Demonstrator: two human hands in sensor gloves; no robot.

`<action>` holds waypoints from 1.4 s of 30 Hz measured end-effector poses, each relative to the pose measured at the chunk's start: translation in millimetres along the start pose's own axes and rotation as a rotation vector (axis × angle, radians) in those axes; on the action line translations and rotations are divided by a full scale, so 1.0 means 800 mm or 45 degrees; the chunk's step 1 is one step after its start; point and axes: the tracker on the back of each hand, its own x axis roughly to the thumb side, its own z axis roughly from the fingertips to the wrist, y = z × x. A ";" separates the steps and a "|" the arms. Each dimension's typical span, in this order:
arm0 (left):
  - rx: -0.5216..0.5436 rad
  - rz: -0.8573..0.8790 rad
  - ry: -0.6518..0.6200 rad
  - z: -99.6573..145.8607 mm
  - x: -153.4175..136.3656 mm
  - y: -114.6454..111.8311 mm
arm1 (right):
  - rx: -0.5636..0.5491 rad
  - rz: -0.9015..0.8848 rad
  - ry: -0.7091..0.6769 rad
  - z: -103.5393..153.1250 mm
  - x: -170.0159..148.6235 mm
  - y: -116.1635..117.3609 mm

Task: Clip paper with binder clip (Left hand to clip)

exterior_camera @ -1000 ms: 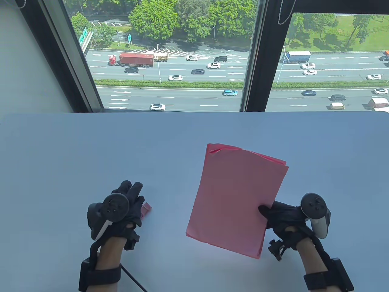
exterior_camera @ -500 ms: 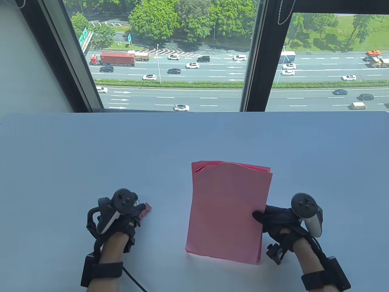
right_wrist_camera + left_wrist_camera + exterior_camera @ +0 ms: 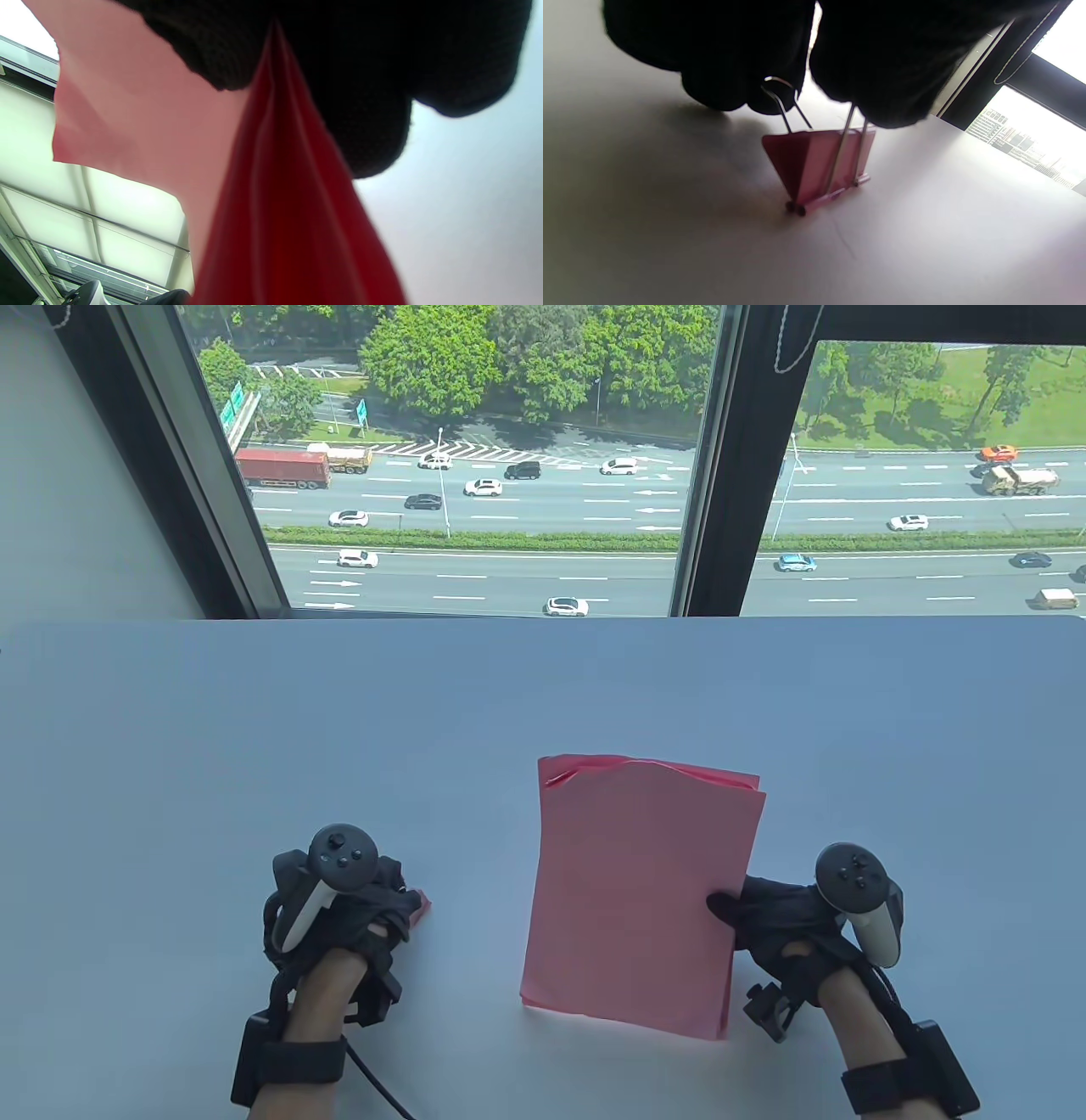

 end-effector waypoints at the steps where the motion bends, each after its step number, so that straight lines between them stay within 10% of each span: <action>1: 0.023 0.013 -0.014 0.000 -0.001 0.000 | 0.003 -0.005 -0.001 0.000 0.000 0.000; 20: 0.068 1.095 -0.454 0.000 0.001 -0.012 | 0.062 -0.111 -0.026 -0.001 -0.001 -0.010; 31: -0.260 1.116 -0.641 -0.005 0.021 -0.029 | 0.258 -0.153 -0.035 -0.003 0.001 0.003; 42: -0.229 1.071 -0.653 0.000 0.034 -0.033 | 0.215 -0.072 -0.047 -0.002 0.006 0.002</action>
